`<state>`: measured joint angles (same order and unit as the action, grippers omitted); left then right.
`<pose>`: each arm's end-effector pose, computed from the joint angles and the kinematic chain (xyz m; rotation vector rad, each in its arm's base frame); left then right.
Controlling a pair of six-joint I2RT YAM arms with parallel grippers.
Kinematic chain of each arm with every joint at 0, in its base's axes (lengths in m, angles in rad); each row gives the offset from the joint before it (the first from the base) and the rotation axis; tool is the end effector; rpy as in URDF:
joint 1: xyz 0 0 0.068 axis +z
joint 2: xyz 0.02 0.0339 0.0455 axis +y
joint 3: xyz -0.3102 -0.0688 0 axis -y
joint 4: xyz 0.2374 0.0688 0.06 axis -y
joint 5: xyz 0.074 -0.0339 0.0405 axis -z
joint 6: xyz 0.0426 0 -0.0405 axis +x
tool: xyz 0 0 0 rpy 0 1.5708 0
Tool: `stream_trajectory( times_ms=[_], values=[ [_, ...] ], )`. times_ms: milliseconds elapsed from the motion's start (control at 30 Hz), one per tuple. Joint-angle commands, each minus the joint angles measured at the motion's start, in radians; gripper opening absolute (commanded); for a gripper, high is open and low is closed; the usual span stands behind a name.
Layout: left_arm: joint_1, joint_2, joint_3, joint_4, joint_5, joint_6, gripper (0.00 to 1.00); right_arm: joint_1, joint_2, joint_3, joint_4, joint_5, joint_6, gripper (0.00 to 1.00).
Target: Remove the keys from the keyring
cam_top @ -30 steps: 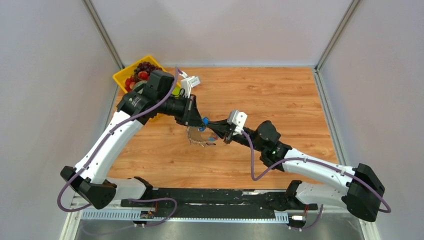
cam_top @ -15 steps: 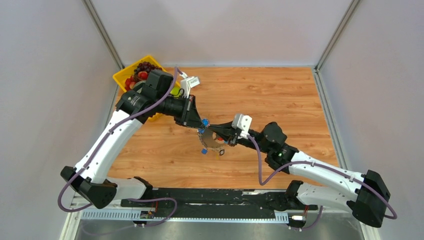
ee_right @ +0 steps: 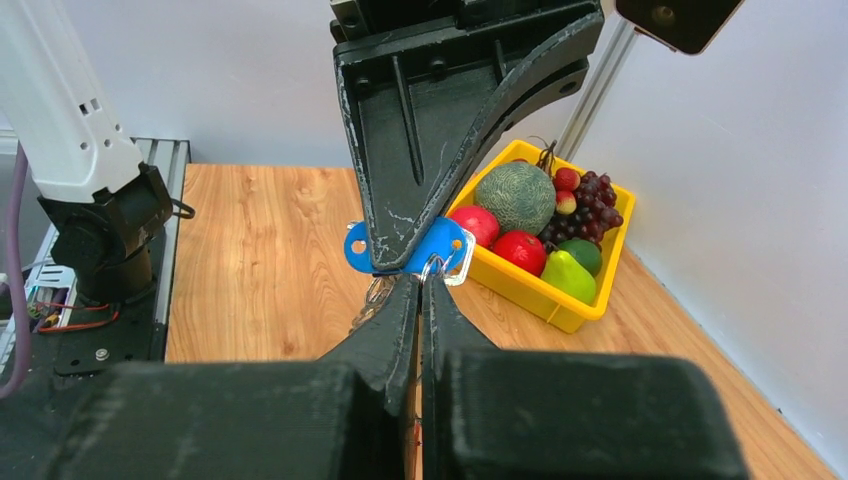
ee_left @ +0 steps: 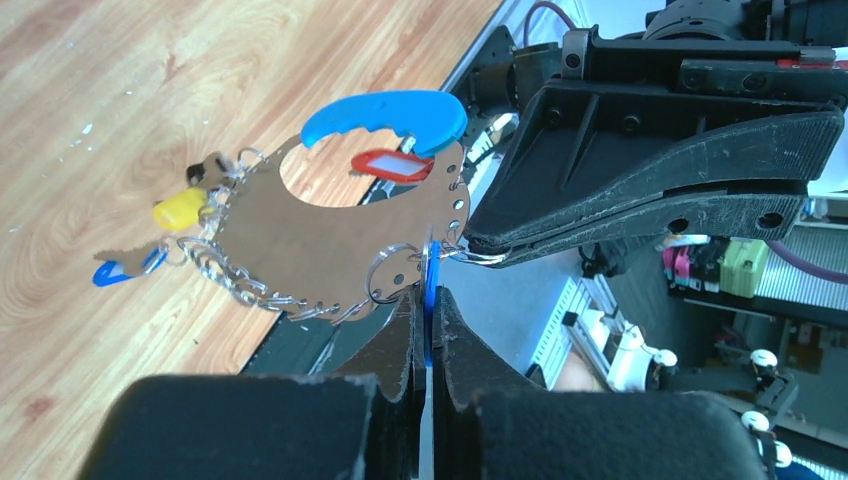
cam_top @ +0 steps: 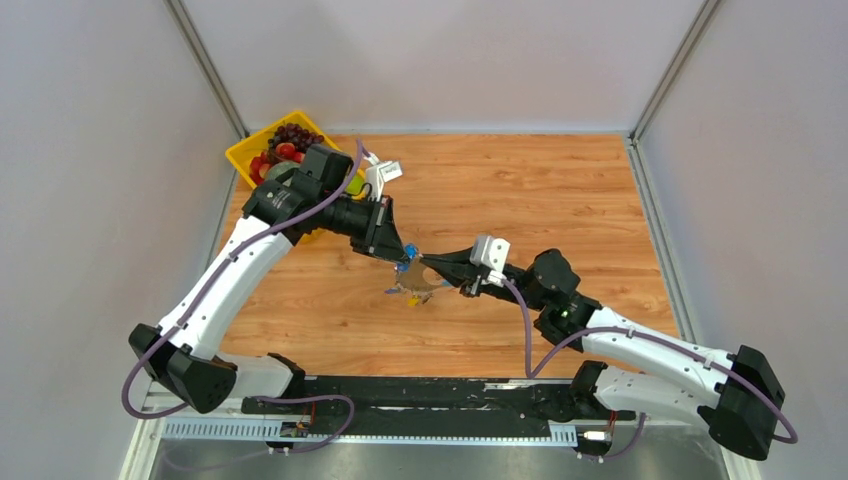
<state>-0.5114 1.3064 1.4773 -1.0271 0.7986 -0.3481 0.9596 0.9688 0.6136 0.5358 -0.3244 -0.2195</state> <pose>0.1862 -0.1395 0.4341 0.5945 2.4518 -1.3436 0.1038 0.1718 0.3634 -1.0247 1.0290 0.8354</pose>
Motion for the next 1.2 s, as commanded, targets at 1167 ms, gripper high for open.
stream_trajectory(
  times_ms=[1167],
  values=[
    [0.004, -0.152, -0.013, 0.138, -0.144, 0.209, 0.0, -0.04, 0.034, 0.057, 0.198, -0.133, 0.352, 0.0]
  ],
)
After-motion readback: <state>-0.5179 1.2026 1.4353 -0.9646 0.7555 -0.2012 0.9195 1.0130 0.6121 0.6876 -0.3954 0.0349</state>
